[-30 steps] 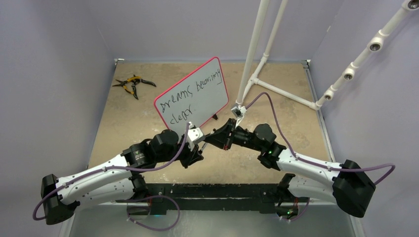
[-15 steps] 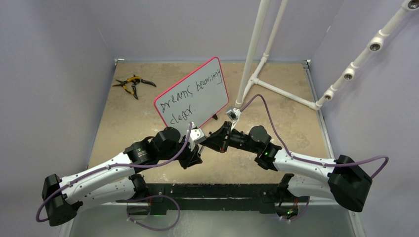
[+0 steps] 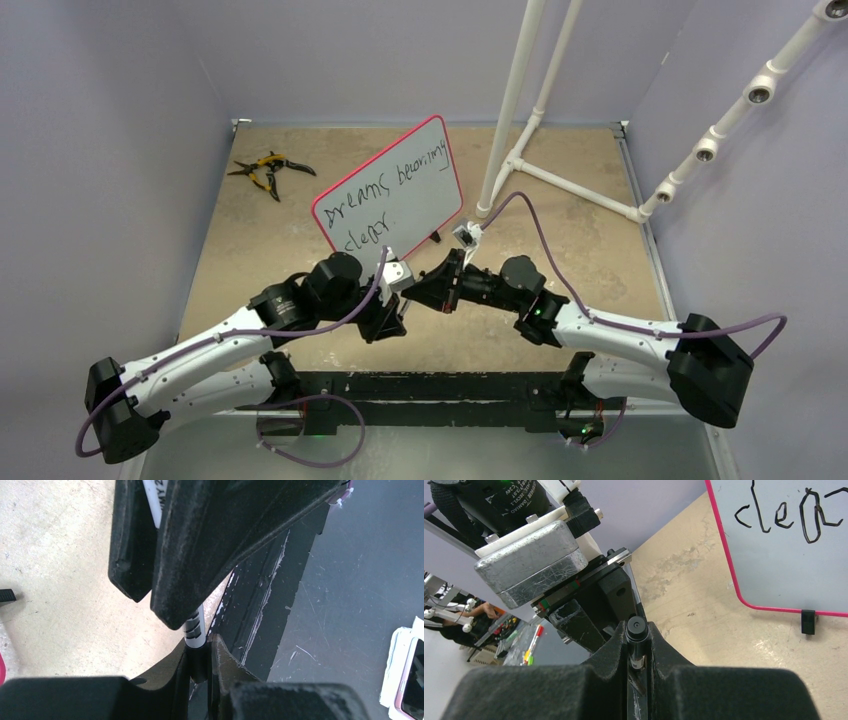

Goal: Write a sentence on the whiteboard
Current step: Close the whiteboard marker at the center of the board.

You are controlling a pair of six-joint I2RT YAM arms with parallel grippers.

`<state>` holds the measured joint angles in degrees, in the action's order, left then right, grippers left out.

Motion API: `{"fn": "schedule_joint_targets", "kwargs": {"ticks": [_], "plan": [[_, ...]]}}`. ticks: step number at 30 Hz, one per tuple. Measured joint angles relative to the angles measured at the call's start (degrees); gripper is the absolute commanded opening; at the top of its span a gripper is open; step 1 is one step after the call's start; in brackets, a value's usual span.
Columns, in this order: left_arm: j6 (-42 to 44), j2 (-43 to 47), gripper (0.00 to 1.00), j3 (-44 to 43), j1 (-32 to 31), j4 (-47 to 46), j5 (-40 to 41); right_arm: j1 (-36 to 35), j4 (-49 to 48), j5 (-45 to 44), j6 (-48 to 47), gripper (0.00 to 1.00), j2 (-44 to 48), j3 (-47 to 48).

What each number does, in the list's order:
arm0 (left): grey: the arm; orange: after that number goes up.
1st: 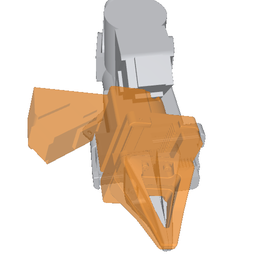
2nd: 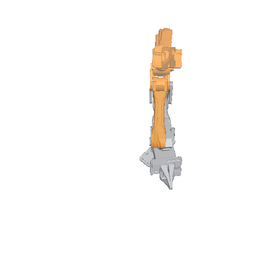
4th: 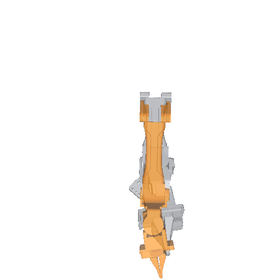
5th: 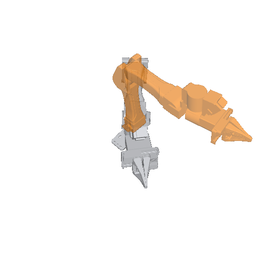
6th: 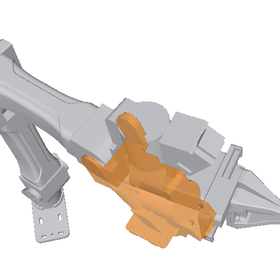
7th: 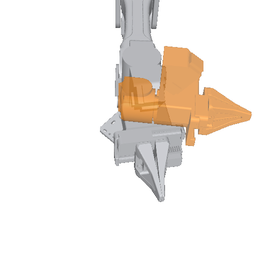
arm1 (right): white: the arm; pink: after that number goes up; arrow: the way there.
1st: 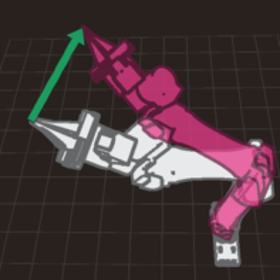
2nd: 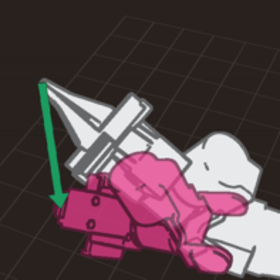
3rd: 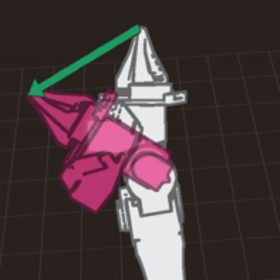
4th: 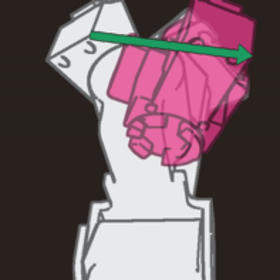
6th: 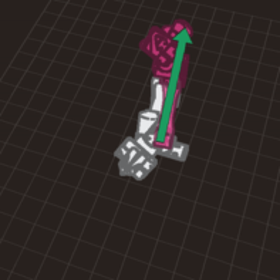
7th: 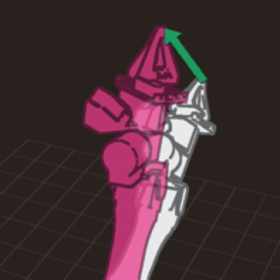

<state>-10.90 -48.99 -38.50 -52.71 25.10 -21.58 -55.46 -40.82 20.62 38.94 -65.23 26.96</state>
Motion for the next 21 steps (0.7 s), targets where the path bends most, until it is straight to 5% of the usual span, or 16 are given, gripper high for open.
{"fn": "schedule_joint_targets", "kwargs": {"ticks": [18,21], "plan": [[1.07,-0.63,0.00,-1.46,0.70,1.99,-0.74,-1.46,7.61,-2.62,-1.62,0.00,1.57,3.56],[1.07,-0.61,0.22,-1.66,0.76,0.07,1.42,-2.47,14.23,-9.57,-0.26,0.00,4.87,5.25]]}}
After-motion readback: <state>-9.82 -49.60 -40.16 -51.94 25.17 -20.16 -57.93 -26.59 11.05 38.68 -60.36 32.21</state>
